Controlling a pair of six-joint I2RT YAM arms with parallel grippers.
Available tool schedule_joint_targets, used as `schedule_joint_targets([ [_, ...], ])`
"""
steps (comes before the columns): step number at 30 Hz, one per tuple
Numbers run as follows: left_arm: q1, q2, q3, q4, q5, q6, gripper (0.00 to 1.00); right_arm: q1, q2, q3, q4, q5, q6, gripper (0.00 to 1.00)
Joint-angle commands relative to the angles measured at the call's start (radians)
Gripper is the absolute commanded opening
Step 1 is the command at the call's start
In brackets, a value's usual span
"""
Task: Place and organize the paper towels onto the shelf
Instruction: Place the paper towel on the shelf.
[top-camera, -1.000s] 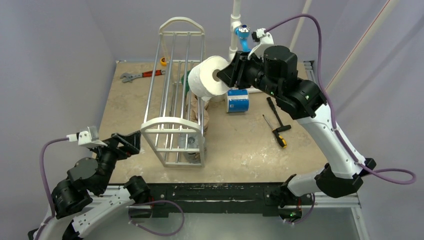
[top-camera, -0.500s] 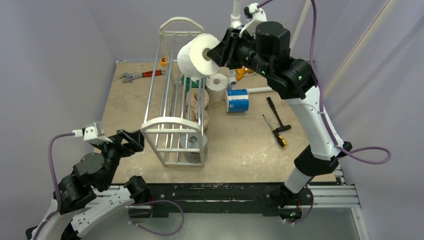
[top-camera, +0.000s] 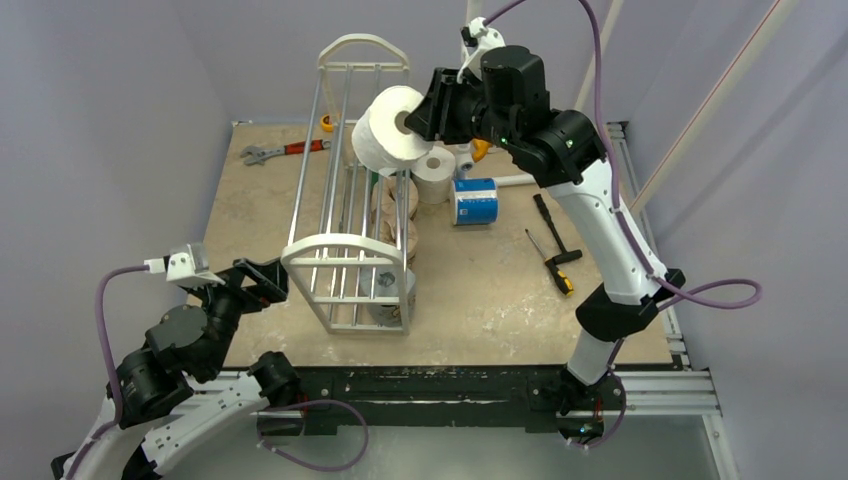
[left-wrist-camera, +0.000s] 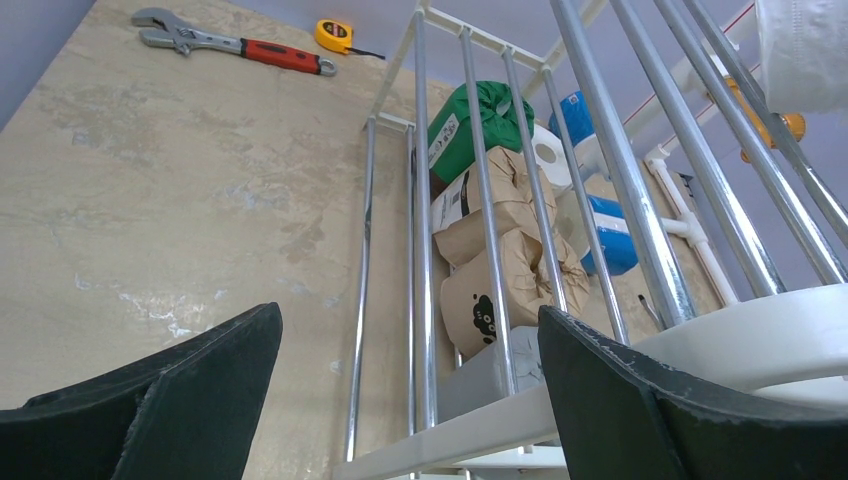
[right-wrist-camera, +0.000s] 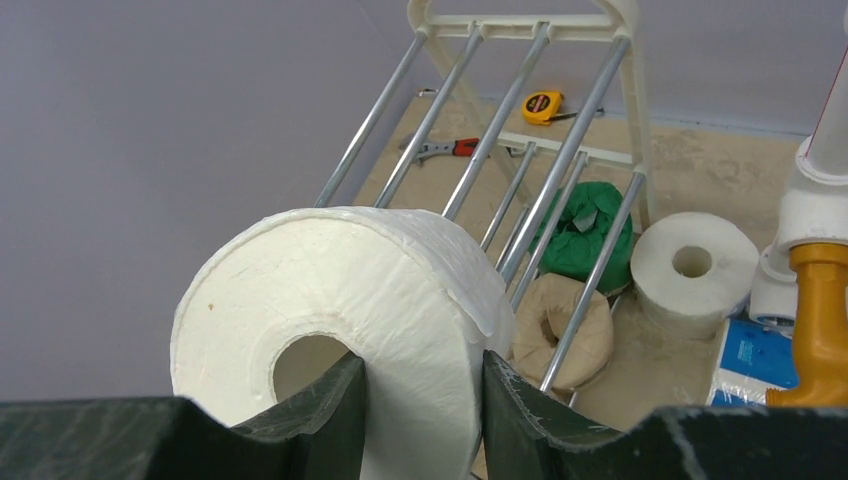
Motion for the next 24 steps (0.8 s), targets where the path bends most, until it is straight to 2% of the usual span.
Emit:
schedule_joint_targets([
  [1, -0.002, 0.003, 0.014, 0.034, -0.002, 0.014, 0.99, 0.004, 0.007, 0.052, 0.071, -0.031, 0.028, 0.18],
  [4, -0.002, -0.005, 0.014, 0.028, -0.007, 0.015, 0.99, 0.003, 0.014, 0.051, 0.071, -0.031, 0.028, 0.21],
  [7, -0.002, -0.009, 0.013, 0.027, -0.01, 0.016, 0.99, 0.003, 0.014, 0.045, 0.073, -0.031, 0.03, 0.32],
  [15, -0.002, -0.012, 0.013, 0.024, -0.011, 0.017, 0.99, 0.003, 0.01, 0.038, 0.08, -0.031, 0.03, 0.5],
  [24, -0.002, -0.014, 0.011, 0.019, -0.007, 0.015, 0.99, 0.004, 0.014, 0.033, 0.071, -0.027, 0.03, 0.53],
])
